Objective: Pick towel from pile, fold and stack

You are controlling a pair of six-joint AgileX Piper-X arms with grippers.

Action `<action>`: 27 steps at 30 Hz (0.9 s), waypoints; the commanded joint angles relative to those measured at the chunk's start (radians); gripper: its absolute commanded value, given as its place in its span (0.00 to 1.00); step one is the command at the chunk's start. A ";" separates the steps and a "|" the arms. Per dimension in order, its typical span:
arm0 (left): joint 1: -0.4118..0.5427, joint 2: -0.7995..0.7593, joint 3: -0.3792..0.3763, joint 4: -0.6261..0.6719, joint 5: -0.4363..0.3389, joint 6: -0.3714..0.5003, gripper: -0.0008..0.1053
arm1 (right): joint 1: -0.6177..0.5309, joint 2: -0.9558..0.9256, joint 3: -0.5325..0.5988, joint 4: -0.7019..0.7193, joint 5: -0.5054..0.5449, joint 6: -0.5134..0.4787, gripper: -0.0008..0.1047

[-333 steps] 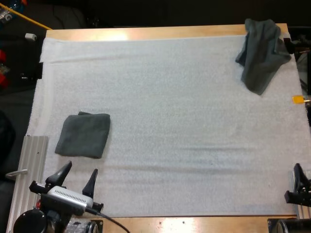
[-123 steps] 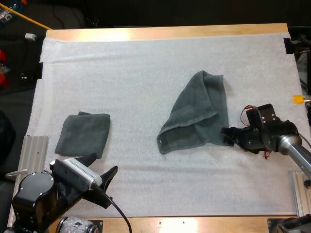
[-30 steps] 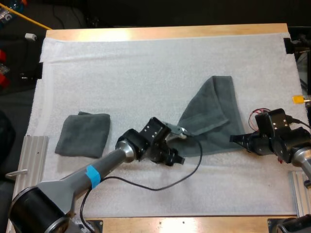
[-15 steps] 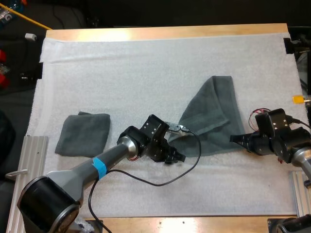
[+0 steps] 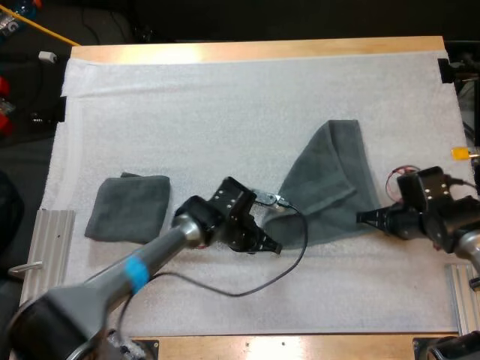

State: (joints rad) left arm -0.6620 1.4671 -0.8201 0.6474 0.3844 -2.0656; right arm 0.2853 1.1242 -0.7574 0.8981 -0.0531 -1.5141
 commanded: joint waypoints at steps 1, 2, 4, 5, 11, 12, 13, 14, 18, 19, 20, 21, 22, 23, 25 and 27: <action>0.000 -0.050 -0.003 0.017 0.013 0.007 0.01 | -0.003 -0.034 -0.033 0.013 0.018 -0.019 0.01; 0.003 -0.098 -0.004 0.028 0.035 0.007 0.01 | -0.003 -0.061 -0.060 0.025 0.030 -0.030 0.01; 0.015 -0.189 -0.010 0.040 0.099 0.006 0.01 | -0.003 -0.113 -0.115 0.052 0.049 -0.034 0.01; 0.025 -0.231 -0.018 0.044 0.142 0.002 0.01 | -0.003 -0.137 -0.147 0.066 0.053 -0.034 0.01; 0.121 -0.439 -0.103 0.044 0.304 -0.069 0.01 | -0.003 -0.246 -0.331 0.137 0.014 -0.032 0.01; 0.135 -0.456 -0.112 0.044 0.311 -0.080 0.01 | -0.003 -0.249 -0.351 0.151 -0.002 -0.032 0.01; 0.153 -0.477 -0.127 0.046 0.325 -0.100 0.01 | -0.003 -0.250 -0.376 0.184 -0.030 -0.032 0.01; 0.165 -0.489 -0.139 0.051 0.347 -0.114 0.01 | -0.003 -0.250 -0.395 0.214 -0.054 -0.032 0.01; 0.185 -0.509 -0.187 0.125 0.445 -0.116 0.01 | 0.000 -0.248 -0.444 0.297 -0.095 -0.029 0.01; 0.184 -0.513 -0.199 0.153 0.447 -0.114 0.01 | 0.000 -0.248 -0.462 0.326 -0.098 -0.030 0.01; 0.180 -0.518 -0.206 0.170 0.447 -0.113 0.01 | 0.000 -0.248 -0.478 0.351 -0.108 -0.030 0.01; 0.180 -0.522 -0.209 0.178 0.448 -0.113 0.01 | 0.000 -0.248 -0.492 0.368 -0.118 -0.031 0.01; 0.180 -0.530 -0.213 0.188 0.451 -0.113 0.01 | 0.000 -0.248 -0.512 0.398 -0.133 -0.034 0.01; 0.180 -0.538 -0.216 0.195 0.456 -0.113 0.01 | 0.000 -0.248 -0.527 0.420 -0.144 -0.034 0.01; 0.180 -0.557 -0.224 0.222 0.463 -0.113 0.01 | 0.000 -0.251 -0.560 0.457 -0.168 -0.034 0.01; 0.180 -0.579 -0.233 0.252 0.473 -0.113 0.01 | 0.000 -0.261 -0.585 0.486 -0.196 -0.033 0.01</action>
State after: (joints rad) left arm -0.4784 0.8935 -1.0446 0.8999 0.8468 -2.1717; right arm 0.2853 0.8721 -1.3358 1.3725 -0.2388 -1.5379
